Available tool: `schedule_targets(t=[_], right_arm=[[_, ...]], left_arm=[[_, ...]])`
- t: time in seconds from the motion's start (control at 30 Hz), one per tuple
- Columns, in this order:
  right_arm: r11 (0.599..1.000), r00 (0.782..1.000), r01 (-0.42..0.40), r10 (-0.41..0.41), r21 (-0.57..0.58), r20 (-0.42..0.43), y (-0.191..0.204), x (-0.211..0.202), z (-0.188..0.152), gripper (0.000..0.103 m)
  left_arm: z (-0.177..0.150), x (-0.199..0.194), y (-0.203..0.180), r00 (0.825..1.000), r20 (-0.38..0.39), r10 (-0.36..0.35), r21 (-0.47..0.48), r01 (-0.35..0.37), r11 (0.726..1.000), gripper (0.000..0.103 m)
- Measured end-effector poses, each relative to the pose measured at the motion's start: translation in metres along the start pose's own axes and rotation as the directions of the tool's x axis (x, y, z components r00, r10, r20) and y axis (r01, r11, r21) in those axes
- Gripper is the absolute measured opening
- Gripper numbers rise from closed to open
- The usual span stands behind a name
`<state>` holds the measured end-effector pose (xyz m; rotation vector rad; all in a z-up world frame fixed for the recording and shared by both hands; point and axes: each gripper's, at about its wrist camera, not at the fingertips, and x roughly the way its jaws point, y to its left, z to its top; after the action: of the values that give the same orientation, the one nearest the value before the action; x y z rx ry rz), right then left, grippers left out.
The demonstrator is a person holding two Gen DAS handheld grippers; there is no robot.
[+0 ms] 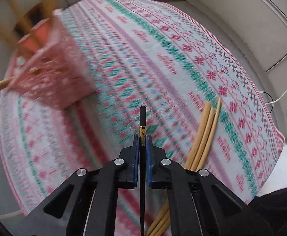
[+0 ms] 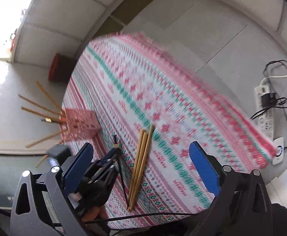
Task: Organize utensils
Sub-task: 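Grasp a black-tipped chopstick with the left tool while the right tool grasps a bamboo chopstick, then insert both held chopsticks into the pink basket and open both tools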
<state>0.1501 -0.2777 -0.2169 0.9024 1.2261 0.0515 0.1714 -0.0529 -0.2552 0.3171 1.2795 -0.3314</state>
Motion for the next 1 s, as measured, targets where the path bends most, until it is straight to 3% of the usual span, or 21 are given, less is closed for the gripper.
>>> schedule_targets(t=[0.07, 0.13, 0.2, 0.3, 0.57, 0.63, 0.73, 0.93, 1.0], right_arm=[[1.0, 0.999, 0.017, -0.018, -0.011, -0.047, 0.006, 0.024, -0.004, 0.086], [1.0, 0.997, 0.03, -0.03, -0.005, -0.073, 0.007, 0.042, -0.007, 0.069], [0.998, 0.993, 0.069, -0.068, 0.013, -0.095, 0.003, 0.059, -0.006, 0.043], [0.99, 0.988, 0.118, -0.109, 0.083, -0.106, -0.009, 0.072, -0.006, 0.031], [0.974, 0.973, 0.223, -0.22, 0.041, -0.076, 0.001, 0.088, -0.012, 0.027], [0.959, 0.957, 0.285, -0.285, -0.006, -0.052, 0.013, 0.095, -0.015, 0.018], [0.947, 0.948, 0.316, -0.317, -0.05, -0.028, 0.027, 0.101, -0.017, 0.011], [0.935, 0.941, 0.337, -0.335, -0.107, 0.037, 0.048, 0.114, -0.019, 0.009], [0.959, 0.964, 0.265, -0.265, -0.099, 0.013, 0.048, 0.119, -0.017, 0.006]], left_arm=[[-0.011, -0.012, 0.012, 1.0, 0.02, 0.006, -0.012, -0.005, 1.0, 0.006], [-0.022, -0.026, 0.024, 0.999, 0.043, 0.01, -0.025, -0.009, 1.0, 0.006], [-0.029, -0.037, 0.036, 0.998, 0.061, 0.013, -0.032, -0.011, 0.999, 0.006], [-0.038, -0.049, 0.048, 0.997, 0.078, 0.012, -0.043, -0.009, 0.999, 0.006], [-0.042, -0.065, 0.061, 0.995, 0.101, -0.005, -0.055, 0.01, 0.998, 0.006], [-0.042, -0.067, 0.062, 0.994, 0.106, -0.005, -0.058, 0.011, 0.998, 0.006], [-0.047, -0.075, 0.065, 0.993, 0.12, -0.002, -0.06, 0.009, 0.998, 0.006], [-0.052, -0.1, 0.062, 0.981, 0.196, 0.006, -0.067, 0.007, 0.998, 0.006], [-0.054, -0.113, 0.062, 0.971, 0.237, 0.009, -0.074, 0.009, 0.997, 0.006]])
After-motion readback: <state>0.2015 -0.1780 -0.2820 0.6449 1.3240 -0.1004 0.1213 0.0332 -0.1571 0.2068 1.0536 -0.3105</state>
